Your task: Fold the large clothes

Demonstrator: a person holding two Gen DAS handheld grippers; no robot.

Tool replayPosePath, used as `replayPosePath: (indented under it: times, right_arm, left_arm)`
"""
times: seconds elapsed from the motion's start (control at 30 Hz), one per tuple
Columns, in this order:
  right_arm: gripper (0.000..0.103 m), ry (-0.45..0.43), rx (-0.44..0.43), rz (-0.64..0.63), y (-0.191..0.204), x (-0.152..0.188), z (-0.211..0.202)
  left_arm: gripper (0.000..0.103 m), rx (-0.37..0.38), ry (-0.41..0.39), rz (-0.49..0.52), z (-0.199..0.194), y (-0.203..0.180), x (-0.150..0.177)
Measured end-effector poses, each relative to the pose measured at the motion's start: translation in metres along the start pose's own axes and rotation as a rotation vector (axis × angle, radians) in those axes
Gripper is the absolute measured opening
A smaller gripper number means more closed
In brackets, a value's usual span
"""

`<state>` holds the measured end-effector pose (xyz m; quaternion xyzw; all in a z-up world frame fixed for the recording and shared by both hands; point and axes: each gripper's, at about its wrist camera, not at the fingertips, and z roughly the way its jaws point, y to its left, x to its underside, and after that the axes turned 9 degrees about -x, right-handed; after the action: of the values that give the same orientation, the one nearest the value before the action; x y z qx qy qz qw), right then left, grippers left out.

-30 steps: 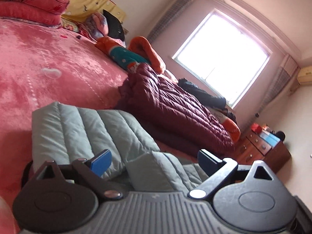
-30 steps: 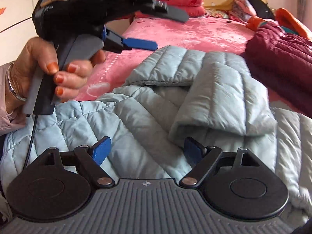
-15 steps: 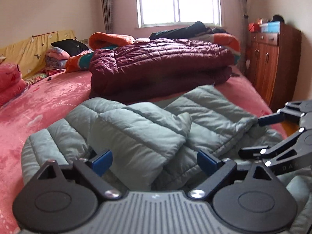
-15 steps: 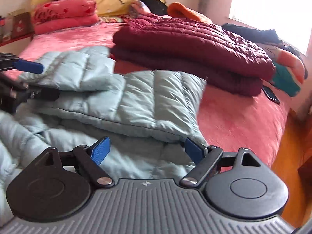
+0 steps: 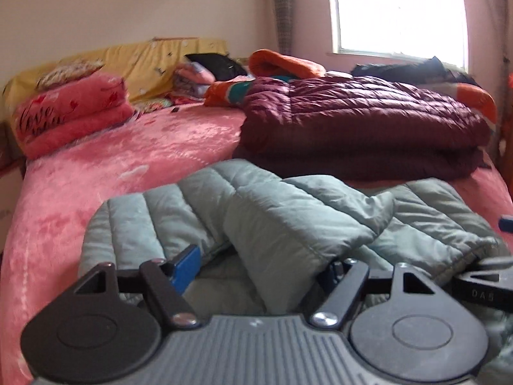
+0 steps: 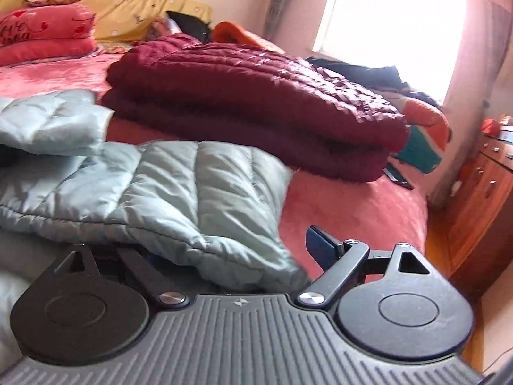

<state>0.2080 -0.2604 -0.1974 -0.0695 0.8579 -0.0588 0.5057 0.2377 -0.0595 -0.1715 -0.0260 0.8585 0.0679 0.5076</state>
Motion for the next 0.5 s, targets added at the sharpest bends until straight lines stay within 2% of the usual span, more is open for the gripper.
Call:
replayPosePath:
  times: [0.1, 0.2, 0.33, 0.5]
  right_arm:
    - [0.103, -0.004, 0.047, 0.128, -0.023, 0.0, 0.002]
    - [0.103, 0.032, 0.07, 0.338, -0.062, 0.01, 0.003]
    - [0.103, 0.062, 0.081, 0.478, -0.094, 0.021, 0.003]
    - [0.103, 0.094, 0.062, 0.435, -0.096, 0.024, 0.001]
  left_arm:
    - [0.073, -0.045, 0.048, -0.149, 0.005, 0.011, -0.001]
    - [0.074, -0.052, 0.111, -0.225, 0.011, 0.015, 0.002]
    - [0.073, -0.078, 0.141, -0.207, 0.013, 0.009, 0.01]
    - [0.073, -0.084, 0.109, -0.136, -0.006, 0.01, 0.006]
